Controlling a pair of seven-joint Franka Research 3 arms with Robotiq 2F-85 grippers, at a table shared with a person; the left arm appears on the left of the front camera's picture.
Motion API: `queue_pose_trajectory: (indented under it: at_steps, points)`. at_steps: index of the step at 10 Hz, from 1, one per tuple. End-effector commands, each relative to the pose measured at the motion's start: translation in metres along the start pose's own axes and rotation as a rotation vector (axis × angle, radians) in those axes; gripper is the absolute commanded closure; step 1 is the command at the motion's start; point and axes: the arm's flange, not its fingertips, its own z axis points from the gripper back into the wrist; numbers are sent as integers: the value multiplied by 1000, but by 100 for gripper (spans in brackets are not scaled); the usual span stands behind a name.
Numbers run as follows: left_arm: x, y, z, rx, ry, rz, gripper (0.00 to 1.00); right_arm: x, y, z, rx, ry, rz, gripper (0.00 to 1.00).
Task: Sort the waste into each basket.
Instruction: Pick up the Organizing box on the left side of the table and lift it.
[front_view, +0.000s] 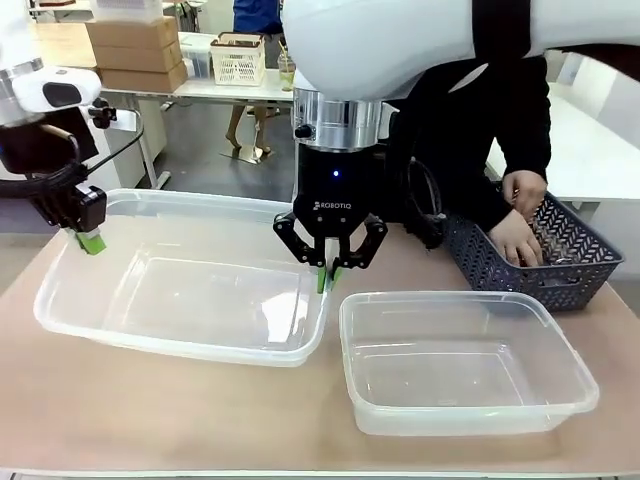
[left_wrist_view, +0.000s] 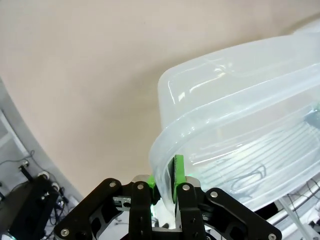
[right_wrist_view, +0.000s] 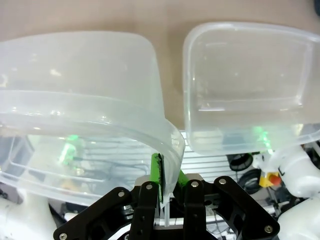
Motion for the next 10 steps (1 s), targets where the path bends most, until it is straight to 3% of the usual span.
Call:
queue_pose_trajectory:
  at_steps: [1,2,6,8,10]
  points:
    - [15,-21,9,-88,4,101,94,15,-25,3,-22,35,-15,94]
    - [26,-35,13,-142,62,110,94,24,-43,11,-43,49,-23,94]
    - [85,-66,5,-112,226,255,94,67,-106,25,-148,152,-15,94]
    - [116,-77,1,-110,261,231,94,67,-99,5,-179,158,-29,94]
    - [120,-83,-10,-94,293,232,94,76,-96,-12,-191,160,-32,94]
